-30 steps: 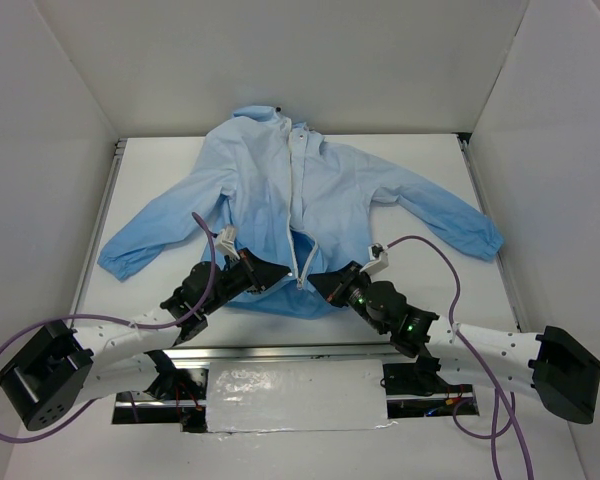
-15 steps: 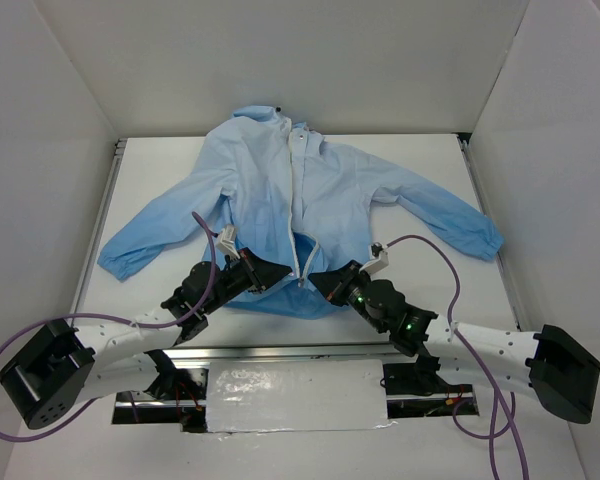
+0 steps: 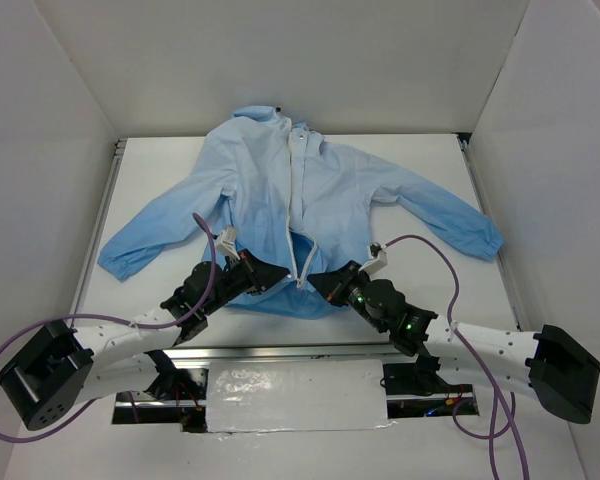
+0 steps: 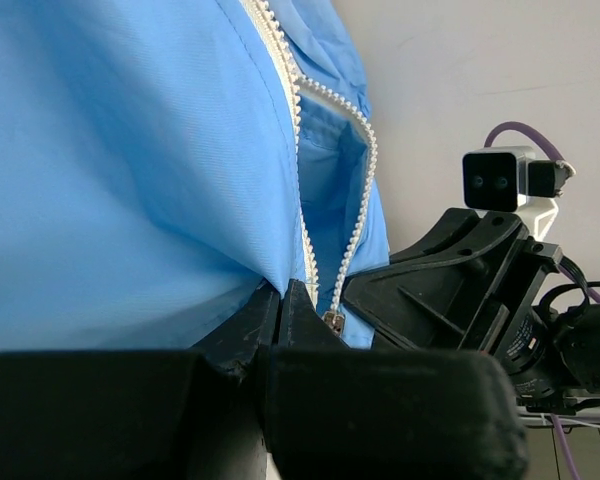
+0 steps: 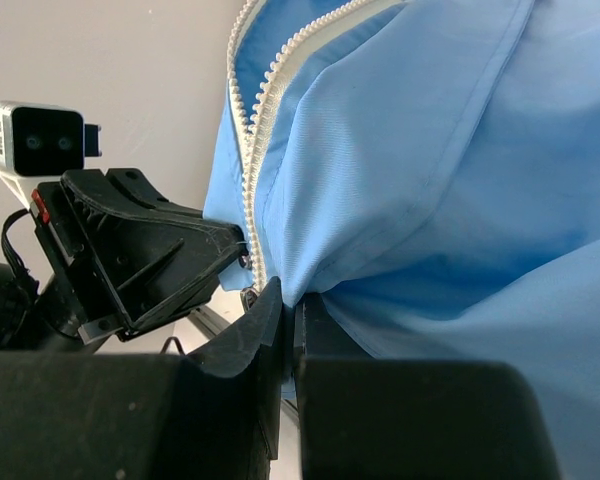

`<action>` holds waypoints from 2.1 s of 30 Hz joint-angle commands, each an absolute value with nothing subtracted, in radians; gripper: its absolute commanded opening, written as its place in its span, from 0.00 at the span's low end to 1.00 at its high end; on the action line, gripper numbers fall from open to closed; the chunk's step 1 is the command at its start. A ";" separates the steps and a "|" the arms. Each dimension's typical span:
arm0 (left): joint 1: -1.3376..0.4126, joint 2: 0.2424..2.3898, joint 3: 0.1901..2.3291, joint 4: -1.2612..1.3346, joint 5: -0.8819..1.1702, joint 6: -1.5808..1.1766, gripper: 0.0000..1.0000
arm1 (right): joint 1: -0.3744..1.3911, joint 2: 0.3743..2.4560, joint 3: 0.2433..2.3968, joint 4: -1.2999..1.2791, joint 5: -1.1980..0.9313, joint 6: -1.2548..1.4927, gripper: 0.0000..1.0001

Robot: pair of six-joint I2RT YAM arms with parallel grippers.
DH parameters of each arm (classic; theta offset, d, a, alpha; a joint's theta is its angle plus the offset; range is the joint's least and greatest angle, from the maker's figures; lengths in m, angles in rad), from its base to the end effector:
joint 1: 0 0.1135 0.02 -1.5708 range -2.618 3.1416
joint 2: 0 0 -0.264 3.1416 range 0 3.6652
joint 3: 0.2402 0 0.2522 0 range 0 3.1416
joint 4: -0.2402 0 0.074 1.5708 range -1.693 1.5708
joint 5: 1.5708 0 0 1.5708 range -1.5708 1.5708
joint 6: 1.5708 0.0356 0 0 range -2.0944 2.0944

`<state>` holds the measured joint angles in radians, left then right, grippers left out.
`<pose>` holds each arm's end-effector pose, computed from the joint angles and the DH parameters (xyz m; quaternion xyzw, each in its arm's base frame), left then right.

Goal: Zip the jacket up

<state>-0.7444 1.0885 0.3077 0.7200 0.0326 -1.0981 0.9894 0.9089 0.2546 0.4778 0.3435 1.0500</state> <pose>0.1634 -0.1521 0.2109 -0.1171 0.7188 -0.5528 0.4050 0.1168 0.1559 0.2014 0.1326 0.7517 0.4703 0.4429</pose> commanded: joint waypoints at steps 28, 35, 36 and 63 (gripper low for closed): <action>-0.742 1.051 0.360 0.712 0.005 -1.063 0.00 | 0.985 0.919 0.295 0.515 0.356 1.020 0.00; -0.742 1.071 0.359 0.733 0.009 -1.068 0.00 | 0.983 0.928 0.299 0.522 0.364 1.014 0.00; -0.742 1.072 0.359 0.732 0.008 -1.066 0.00 | 0.983 0.928 0.301 0.522 0.364 1.009 0.00; -0.742 1.055 0.354 0.729 0.005 -1.075 0.00 | 0.979 0.939 0.311 0.508 0.374 1.006 0.00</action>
